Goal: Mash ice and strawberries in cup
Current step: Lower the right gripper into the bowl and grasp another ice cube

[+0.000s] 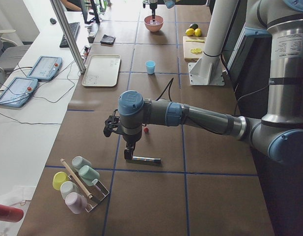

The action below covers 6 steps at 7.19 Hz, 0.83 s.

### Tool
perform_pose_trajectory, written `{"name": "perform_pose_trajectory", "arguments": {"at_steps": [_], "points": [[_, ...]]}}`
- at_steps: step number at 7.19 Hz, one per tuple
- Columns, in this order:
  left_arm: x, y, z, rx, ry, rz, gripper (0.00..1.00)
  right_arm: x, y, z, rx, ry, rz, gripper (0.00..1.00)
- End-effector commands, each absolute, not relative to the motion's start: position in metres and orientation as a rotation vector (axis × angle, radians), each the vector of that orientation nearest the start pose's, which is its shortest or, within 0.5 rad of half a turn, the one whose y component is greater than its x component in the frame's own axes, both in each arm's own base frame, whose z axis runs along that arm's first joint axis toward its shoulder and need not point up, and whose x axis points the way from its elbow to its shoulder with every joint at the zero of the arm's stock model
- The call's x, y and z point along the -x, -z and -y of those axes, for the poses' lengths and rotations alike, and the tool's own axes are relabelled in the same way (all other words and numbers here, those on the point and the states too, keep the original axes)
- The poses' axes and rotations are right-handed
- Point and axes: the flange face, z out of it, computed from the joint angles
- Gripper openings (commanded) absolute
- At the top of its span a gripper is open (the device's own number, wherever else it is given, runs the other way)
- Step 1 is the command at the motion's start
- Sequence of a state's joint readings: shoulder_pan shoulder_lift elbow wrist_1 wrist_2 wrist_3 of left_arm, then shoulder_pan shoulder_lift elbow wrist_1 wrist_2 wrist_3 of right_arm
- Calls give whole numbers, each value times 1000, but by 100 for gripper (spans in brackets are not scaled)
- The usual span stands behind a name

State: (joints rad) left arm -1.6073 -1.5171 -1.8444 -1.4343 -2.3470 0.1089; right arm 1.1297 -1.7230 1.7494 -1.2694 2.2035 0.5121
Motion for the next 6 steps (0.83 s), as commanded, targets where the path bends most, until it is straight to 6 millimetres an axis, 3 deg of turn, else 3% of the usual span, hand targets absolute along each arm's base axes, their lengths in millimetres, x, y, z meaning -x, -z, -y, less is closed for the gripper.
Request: {"name": "perform_pose_trajectory", "arguments": {"at_steps": [1, 3, 5, 6], "points": [[80, -563, 463, -136, -103, -768, 100, 122, -611, 436, -5, 39, 707, 0], [80, -562, 462, -138, -102, -777, 100, 99, -565, 408, -21, 26, 723, 0], [80, -562, 462, -138, -102, -777, 100, 93, -490, 395, 15, 11, 696, 0], [80, -563, 461, -137, -101, -777, 100, 104, -455, 416, -22, 26, 715, 0]]}}
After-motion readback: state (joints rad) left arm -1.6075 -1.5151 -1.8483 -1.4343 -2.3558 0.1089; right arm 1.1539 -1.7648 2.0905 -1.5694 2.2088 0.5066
